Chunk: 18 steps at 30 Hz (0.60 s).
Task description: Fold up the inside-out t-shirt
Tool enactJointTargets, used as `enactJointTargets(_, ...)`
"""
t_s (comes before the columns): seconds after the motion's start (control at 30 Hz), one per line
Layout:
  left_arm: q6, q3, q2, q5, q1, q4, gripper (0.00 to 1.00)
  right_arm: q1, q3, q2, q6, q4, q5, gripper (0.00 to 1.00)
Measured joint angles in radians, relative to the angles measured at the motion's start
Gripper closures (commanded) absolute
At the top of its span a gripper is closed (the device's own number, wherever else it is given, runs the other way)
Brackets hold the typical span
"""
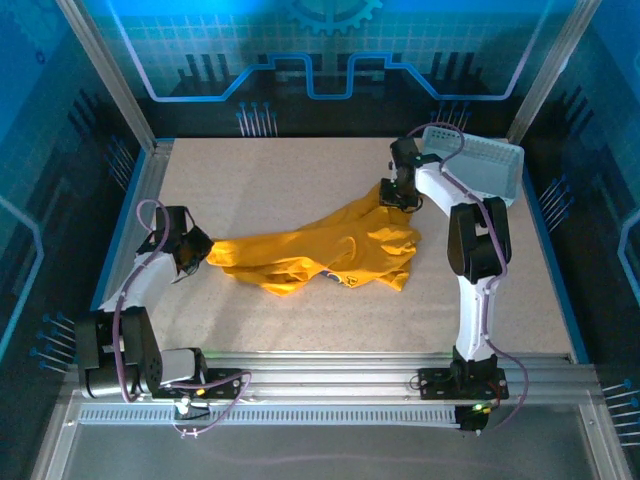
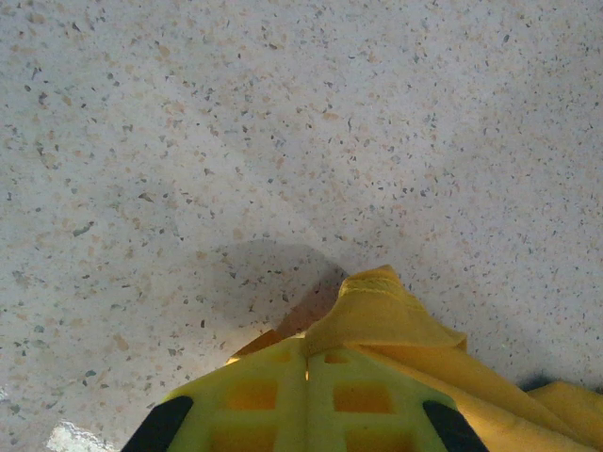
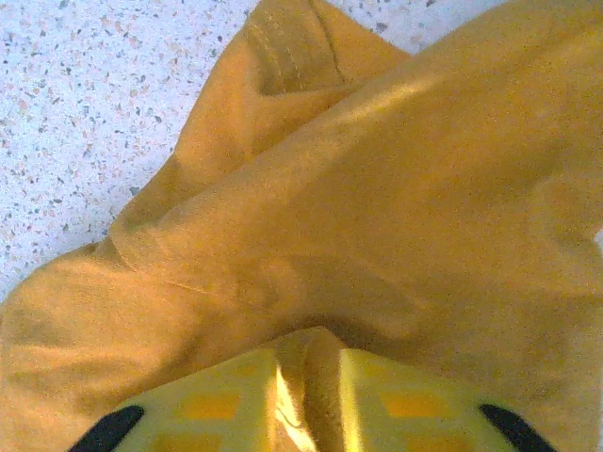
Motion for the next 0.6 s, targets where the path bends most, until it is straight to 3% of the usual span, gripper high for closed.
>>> enactJointTargets(0.4, 0.0, 0.0, 0.008, 0.0, 0.0, 0.0, 1.0, -0.013, -0.099, -0.05, -0.011, 0.03, -0.087, 0.71)
enactJointTargets(0.47, 0.0, 0.0, 0.008, 0.0, 0.0, 0.0, 1.0, -0.012, -0.1, -0.05, -0.012, 0.037, -0.096, 0.75)
enactJointTargets(0.6, 0.0, 0.0, 0.008, 0.0, 0.0, 0.0, 1.0, -0.012, -0.098, -0.05, -0.019, 0.04, -0.101, 0.96)
